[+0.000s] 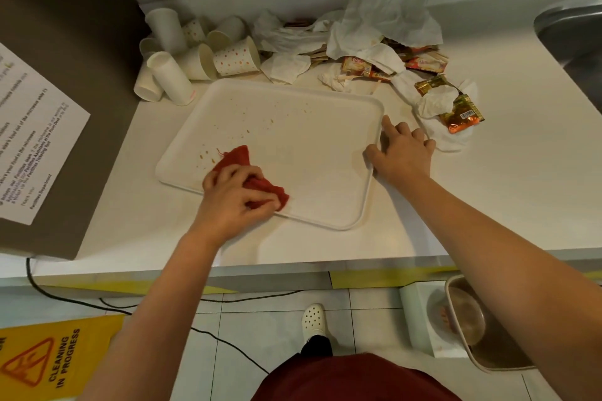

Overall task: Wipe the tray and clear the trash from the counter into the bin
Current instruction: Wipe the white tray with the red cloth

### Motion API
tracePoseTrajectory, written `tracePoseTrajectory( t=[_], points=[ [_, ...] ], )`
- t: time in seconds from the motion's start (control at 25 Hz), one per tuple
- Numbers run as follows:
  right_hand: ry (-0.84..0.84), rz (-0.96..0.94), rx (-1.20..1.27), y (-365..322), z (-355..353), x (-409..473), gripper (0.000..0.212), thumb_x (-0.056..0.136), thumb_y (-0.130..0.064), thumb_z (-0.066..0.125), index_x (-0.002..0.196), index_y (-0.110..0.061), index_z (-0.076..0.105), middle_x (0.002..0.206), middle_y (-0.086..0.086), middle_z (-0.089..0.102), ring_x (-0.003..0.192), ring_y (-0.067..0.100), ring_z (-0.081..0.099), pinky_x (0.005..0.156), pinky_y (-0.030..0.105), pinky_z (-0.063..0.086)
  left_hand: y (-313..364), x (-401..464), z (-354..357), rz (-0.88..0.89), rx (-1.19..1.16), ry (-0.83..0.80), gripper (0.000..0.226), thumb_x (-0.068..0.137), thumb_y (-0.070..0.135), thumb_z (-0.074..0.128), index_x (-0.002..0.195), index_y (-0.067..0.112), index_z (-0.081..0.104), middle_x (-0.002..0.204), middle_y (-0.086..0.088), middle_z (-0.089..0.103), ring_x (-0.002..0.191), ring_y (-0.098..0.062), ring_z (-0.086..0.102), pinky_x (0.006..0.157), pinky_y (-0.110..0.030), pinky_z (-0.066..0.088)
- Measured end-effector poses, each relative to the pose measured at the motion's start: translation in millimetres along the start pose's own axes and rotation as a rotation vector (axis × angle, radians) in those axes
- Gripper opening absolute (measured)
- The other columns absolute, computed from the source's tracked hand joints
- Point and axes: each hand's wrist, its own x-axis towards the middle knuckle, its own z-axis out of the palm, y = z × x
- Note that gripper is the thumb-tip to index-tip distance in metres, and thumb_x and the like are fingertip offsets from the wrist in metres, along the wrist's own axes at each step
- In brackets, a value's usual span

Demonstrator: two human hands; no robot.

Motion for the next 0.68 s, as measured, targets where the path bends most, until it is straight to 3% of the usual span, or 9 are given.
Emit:
tracePoseTrajectory(
  t=[0.08,0.16,0.32,0.52,0.68],
  points=[
    [0.007,-0.005,-0.003,-2.2,0.7,-0.2,0.064,0.086,-0.043,0.043,0.144,-0.020,0.028,0.122,0.011,0.048,0.117,0.035,0.038,0.098,0.046,0.027,-12.6,-4.7,-1.8,-0.058,-0.026,0.008,0.052,0.067,0.072,0.033,0.092,0.047,0.071,0.129,0.017,0.047,0.125,-0.022,0.031,0.101,-0.033,0.018],
    [0.025,0.006,0.006,-2.9,1.9,0.0,0.061,0.088,-0.040,0.041,0.144,-0.019,0.028,0.124,0.012,0.049,0.118,0.036,0.038,0.098,0.046,0.027,-6.8,-4.4,3.2,-0.073,-0.087,-0.002,0.051,0.068,0.072,0.038,0.095,0.044,0.071,0.125,0.020,0.047,0.123,-0.025,0.033,0.098,-0.029,0.021],
    [0.049,0.034,0.037,-3.5,2.1,1.5,0.056,0.091,-0.034,0.039,0.144,-0.019,0.030,0.125,0.013,0.050,0.120,0.036,0.038,0.099,0.047,0.027,39.8,1.7,20.8,-0.043,-0.105,-0.047,0.025,0.081,0.055,0.059,0.102,0.044,0.069,0.124,0.018,0.047,0.115,-0.023,0.034,0.096,-0.027,0.024],
    [0.020,0.029,0.024,-1.9,5.8,0.5,0.057,0.092,-0.035,0.038,0.145,-0.019,0.028,0.128,0.012,0.049,0.123,0.036,0.036,0.100,0.046,0.026,116.9,16.4,51.0,0.120,-0.007,-0.101,0.033,0.087,0.051,0.053,0.116,0.039,0.064,0.132,0.010,0.047,0.112,-0.029,0.035,0.097,-0.035,0.028],
    [-0.007,0.019,0.046,0.6,5.5,3.2,0.058,0.091,-0.037,0.040,0.146,-0.022,0.028,0.128,0.010,0.050,0.124,0.035,0.036,0.099,0.045,0.026,115.7,37.4,49.4,0.016,0.063,-0.067,0.030,0.091,0.048,0.047,0.119,0.043,0.057,0.132,0.010,0.047,0.114,-0.026,0.038,0.091,-0.035,0.030]
  ],
)
